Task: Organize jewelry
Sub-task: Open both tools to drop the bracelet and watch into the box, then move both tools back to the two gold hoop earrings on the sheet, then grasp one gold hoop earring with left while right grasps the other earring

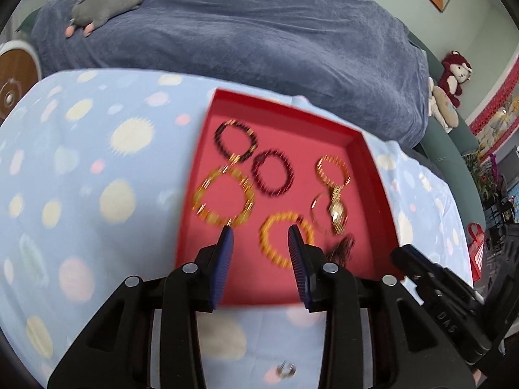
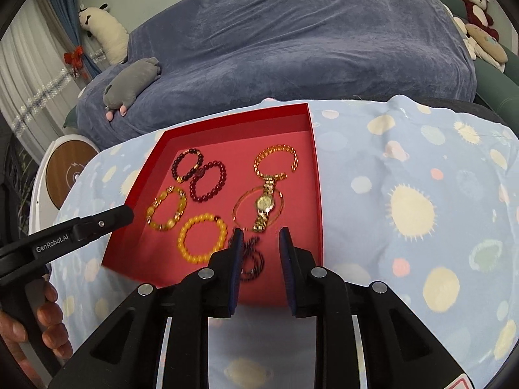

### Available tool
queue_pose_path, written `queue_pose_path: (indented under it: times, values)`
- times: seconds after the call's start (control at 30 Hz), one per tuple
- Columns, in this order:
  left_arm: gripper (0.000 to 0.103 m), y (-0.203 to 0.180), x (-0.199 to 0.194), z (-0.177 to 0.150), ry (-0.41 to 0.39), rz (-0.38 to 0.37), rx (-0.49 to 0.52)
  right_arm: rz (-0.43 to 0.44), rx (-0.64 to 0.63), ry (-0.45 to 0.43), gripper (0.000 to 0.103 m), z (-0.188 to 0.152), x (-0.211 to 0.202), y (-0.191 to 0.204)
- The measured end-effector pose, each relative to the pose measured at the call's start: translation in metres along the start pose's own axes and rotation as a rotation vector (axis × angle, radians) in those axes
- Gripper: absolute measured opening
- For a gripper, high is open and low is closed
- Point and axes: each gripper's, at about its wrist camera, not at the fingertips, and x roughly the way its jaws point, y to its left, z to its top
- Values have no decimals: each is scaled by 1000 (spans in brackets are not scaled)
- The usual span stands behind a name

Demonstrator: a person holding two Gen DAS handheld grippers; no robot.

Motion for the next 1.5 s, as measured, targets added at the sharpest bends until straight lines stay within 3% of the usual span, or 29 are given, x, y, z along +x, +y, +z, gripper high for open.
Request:
queue_pose_path:
  times: [0.3, 0.67, 1.07, 1.2, 1.33, 1.5]
  values:
    - [34, 20, -22, -61, 47, 42, -29, 23, -14, 47, 23, -55, -30, 16]
    - [36, 16, -45, -133, 85, 69, 71, 33, 2, 104, 23, -111, -49, 28]
    - [38, 10, -30, -160, 104, 107, 95, 32, 9, 122, 23, -129, -51, 32]
    - [32, 8, -29, -160, 88, 130, 111, 32, 9, 130, 23, -131, -48, 31]
    - [17, 9, -29, -159, 86, 132, 117, 37, 7, 136, 23, -131, -45, 34]
    - [6, 15, -30, -159, 91, 118, 103, 46, -6, 144, 23, -131, -38, 41]
